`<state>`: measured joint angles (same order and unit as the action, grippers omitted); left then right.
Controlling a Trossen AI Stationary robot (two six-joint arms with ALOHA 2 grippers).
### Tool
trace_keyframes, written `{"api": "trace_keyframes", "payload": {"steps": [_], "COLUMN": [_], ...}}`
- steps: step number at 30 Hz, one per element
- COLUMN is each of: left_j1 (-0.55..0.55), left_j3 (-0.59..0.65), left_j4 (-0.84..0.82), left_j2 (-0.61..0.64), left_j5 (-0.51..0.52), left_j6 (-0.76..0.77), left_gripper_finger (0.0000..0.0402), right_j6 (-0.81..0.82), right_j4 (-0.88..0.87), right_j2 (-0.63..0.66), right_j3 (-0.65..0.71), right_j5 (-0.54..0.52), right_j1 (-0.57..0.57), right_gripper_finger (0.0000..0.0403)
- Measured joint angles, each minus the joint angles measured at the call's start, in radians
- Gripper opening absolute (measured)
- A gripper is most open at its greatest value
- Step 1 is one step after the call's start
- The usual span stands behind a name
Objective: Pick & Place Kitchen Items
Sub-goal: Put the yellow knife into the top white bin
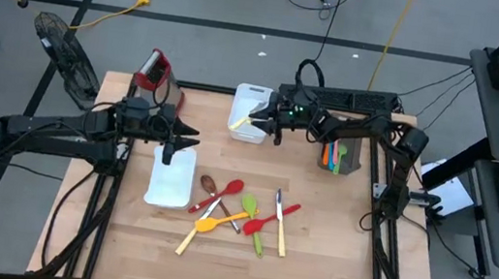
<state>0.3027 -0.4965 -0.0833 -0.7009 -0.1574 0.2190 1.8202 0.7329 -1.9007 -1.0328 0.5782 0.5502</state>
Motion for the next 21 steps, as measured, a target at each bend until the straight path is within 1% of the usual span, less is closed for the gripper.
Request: {"api": "trace_keyframes", "payload": {"steps": [4, 9, 12, 16, 19, 21], "left_j1": [0.0, 0.0, 0.0, 0.0, 0.0, 0.0], "left_j3": [0.0, 0.0, 0.0, 0.0, 0.0, 0.0], "left_j4": [-0.002, -0.004, -0.004, -0.004, -0.004, -0.003], "left_j2": [0.0, 0.0, 0.0, 0.0, 0.0, 0.0], "left_j5": [0.0, 0.0, 0.0, 0.0, 0.0, 0.0], "left_j6": [0.004, 0.004, 0.003, -0.008, -0.024, -0.032], "left_gripper_finger": [0.0154, 0.0154, 0.0154, 0.0154, 0.0154, 0.0154], "right_j6": [0.0, 0.0, -0.043, -0.188, -0.295, -0.352], "right_j4": [0.0, 0.001, 0.009, 0.067, 0.053, 0.027], "right_j2": [0.0, 0.021, 0.045, 0.09, 0.132, 0.155], "right_j3": [0.0, 0.001, 0.001, 0.001, 0.0, 0.001], "right_j5": [0.028, 0.035, 0.062, 0.176, 0.289, 0.319], "right_j1": [-0.025, -0.051, -0.062, -0.075, -0.096, -0.118], "right_gripper_finger": [0.0112, 0.0106, 0.0105, 0.0103, 0.0099, 0.0095]}}
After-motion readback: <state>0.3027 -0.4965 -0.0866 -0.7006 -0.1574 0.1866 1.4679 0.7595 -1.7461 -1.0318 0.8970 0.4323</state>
